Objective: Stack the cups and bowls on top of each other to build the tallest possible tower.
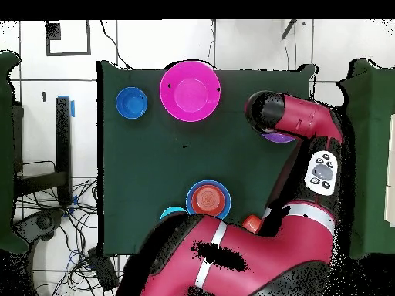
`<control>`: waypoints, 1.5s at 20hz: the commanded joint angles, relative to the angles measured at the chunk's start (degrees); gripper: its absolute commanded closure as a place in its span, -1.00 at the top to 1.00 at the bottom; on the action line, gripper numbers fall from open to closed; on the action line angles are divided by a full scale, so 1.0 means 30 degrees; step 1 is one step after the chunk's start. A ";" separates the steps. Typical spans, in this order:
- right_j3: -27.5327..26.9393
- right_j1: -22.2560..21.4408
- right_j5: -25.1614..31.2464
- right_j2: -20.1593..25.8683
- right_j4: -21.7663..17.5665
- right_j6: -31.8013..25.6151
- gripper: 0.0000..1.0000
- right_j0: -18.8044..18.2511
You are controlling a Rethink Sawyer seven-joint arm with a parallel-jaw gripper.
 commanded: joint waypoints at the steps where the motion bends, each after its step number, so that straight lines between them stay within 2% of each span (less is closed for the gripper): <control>1: 0.0526 0.0857 -0.0768 0.0977 -0.0765 0.1980 1.00 0.0723; 20: 0.0468 0.1170 -0.1612 0.1220 -0.0876 0.1498 1.00 0.0313; 30: 0.0415 0.0130 0.0185 0.1084 -0.0783 0.0564 1.00 0.0199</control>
